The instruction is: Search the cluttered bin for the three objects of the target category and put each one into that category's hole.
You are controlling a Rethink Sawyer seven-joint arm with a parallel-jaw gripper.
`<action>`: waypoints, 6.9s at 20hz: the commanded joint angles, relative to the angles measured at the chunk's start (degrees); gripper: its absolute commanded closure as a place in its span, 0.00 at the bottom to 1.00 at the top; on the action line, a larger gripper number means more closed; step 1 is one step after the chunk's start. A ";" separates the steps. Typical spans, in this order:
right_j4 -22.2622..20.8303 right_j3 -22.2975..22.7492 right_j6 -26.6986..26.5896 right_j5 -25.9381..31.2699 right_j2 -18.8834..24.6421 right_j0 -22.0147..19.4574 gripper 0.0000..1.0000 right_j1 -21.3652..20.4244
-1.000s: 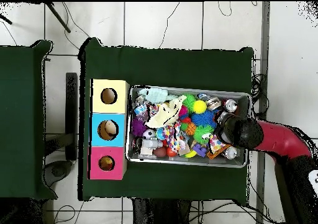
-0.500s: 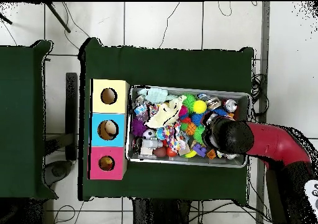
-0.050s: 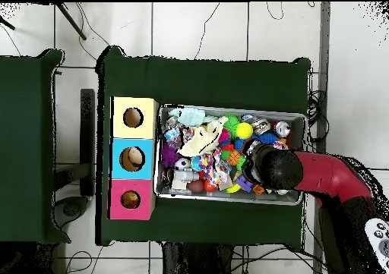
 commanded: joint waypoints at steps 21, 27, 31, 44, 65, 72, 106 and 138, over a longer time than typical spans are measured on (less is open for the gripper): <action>6.64 6.82 16.02 -34.37 -18.99 14.86 0.00 22.64; 13.37 6.73 16.39 -39.97 -22.63 19.47 0.00 27.16; 19.08 10.36 17.18 -38.75 -21.49 20.33 0.00 25.71; 35.20 21.33 17.40 -33.91 -17.72 24.09 0.00 17.80; 49.74 31.33 26.64 -41.04 -13.01 31.56 0.00 18.33; 53.04 28.35 19.92 -36.10 -22.41 40.51 0.00 14.74; 19.31 -10.95 5.22 0.24 -21.12 23.13 0.00 10.26; 21.53 -10.79 16.50 -11.37 -22.30 29.84 0.00 18.82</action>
